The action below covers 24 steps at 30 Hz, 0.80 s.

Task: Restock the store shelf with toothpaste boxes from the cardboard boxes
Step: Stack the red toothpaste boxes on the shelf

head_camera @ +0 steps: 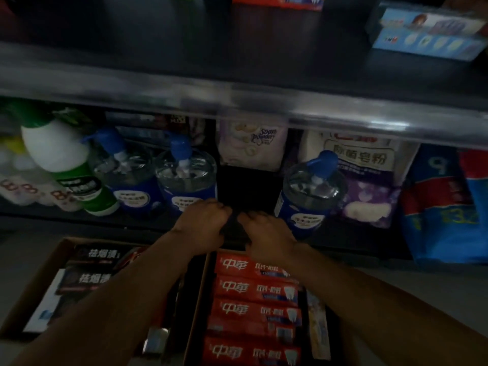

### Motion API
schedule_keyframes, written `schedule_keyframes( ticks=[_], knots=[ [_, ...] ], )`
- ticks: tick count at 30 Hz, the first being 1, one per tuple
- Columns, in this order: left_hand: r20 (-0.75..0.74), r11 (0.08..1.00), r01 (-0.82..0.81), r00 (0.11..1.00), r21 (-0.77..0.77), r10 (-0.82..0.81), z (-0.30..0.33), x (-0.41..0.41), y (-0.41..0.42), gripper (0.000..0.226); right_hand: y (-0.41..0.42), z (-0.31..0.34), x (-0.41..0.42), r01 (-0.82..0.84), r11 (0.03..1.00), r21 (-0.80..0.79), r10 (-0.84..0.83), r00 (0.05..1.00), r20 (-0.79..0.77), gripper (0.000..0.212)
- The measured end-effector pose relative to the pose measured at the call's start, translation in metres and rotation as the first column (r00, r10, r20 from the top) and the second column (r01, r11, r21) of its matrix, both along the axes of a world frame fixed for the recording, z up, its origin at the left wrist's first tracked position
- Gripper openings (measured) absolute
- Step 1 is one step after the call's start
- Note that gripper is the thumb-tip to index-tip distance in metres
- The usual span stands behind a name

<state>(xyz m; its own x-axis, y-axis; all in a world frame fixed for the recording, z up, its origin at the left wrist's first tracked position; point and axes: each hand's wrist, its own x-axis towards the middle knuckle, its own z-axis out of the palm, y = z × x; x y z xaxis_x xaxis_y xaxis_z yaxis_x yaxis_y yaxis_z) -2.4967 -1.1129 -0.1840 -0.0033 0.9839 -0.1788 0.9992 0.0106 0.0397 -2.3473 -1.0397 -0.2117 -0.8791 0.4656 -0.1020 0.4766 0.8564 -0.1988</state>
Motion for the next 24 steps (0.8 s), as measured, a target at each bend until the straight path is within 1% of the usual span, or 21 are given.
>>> schedule_keyframes(
  ticks=[6, 10, 14, 20, 22, 24],
  knots=[
    [-0.002, 0.999, -0.021, 1.000, 0.046, 0.021, 0.002, 0.014, -0.019, 0.032, -0.008, 0.009, 0.003, -0.035, 0.997, 0.063, 0.036, 0.999, -0.015, 0.047],
    [0.023, 0.997, -0.031, 0.999, 0.073, 0.030, 0.012, 0.032, -0.032, 0.033, -0.020, 0.025, 0.015, -0.022, 0.995, 0.097, 0.025, 0.999, -0.035, 0.052],
    [0.016, 0.995, -0.039, 0.999, 0.093, 0.037, 0.015, 0.047, -0.042, 0.032, -0.027, 0.027, 0.036, 0.000, 0.994, 0.107, 0.004, 1.000, -0.031, 0.048],
    [-0.012, 0.998, -0.048, 0.999, 0.046, 0.048, 0.011, 0.059, -0.061, 0.038, -0.040, 0.028, 0.064, 0.000, 0.991, 0.133, -0.015, 0.994, 0.112, 0.055],
    [-0.017, 0.999, -0.030, 0.999, 0.041, 0.031, 0.008, 0.061, -0.065, 0.037, -0.045, 0.023, 0.070, 0.024, 0.993, 0.117, -0.038, 0.992, 0.119, 0.054],
    [-0.006, 1.000, -0.015, 1.000, 0.023, 0.015, 0.003, 0.065, -0.068, 0.038, -0.050, 0.015, 0.076, 0.043, 0.997, 0.059, -0.050, 0.991, 0.124, 0.053]
  ],
)
